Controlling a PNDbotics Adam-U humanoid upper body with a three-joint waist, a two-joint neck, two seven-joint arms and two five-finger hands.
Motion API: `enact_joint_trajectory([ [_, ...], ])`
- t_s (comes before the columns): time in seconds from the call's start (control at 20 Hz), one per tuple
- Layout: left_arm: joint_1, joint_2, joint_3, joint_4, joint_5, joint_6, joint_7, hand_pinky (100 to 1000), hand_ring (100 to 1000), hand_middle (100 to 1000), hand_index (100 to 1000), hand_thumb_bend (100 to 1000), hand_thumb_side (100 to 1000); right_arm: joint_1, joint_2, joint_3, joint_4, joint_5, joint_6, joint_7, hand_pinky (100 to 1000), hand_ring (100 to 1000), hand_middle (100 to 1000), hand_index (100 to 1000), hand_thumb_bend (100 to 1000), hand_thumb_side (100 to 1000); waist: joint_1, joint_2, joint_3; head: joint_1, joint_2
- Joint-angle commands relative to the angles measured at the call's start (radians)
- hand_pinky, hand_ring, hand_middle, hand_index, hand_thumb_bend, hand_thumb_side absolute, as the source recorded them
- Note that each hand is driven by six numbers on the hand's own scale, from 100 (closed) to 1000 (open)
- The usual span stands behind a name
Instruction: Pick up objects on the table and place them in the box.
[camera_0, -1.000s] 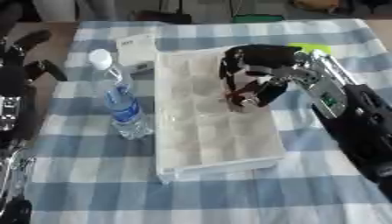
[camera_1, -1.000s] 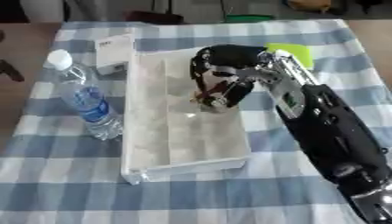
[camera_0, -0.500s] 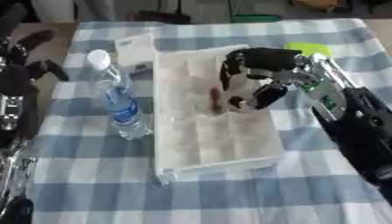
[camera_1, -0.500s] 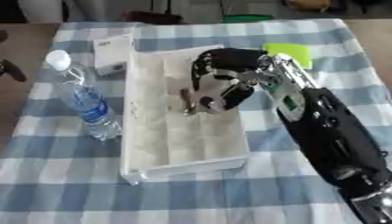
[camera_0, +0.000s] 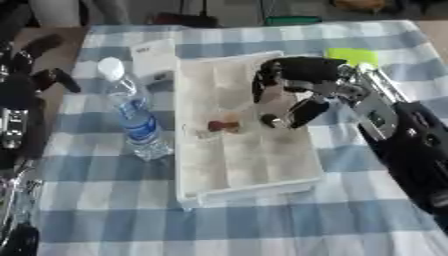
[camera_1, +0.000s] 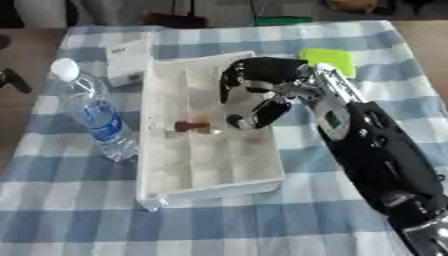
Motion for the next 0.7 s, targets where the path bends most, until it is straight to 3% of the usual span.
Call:
enact_joint_trajectory([
  [0.05,-0.001,0.005,0.006,-0.021,0.001,-0.004,0.000,419,802,927,876,508,481,-0.015,-0.022,-0.016,-0.018,-0.015,-0.024,0.036,968,786,724,724,290,376,0.002,-0.021,-0.002,0.004,0.004],
  [0.4,0.002,0.005,0.006,-0.021,0.000,-0.007,-0.001,419,802,927,876,506,482,-0.009,-0.038,-0.029,-0.051,-0.059,-0.004,0.034,953,762,712,719,259,348,0.010,-0.023,-0.015,0.008,0.004],
  [0.7,0.011,0.007,0.011,-0.021,-0.004,-0.010,0.003,418,803,927,877,504,483,0.034,-0.084,-0.070,-0.125,-0.165,0.064,0.010,927,727,693,719,199,335,0.018,-0.027,-0.041,0.021,0.004],
])
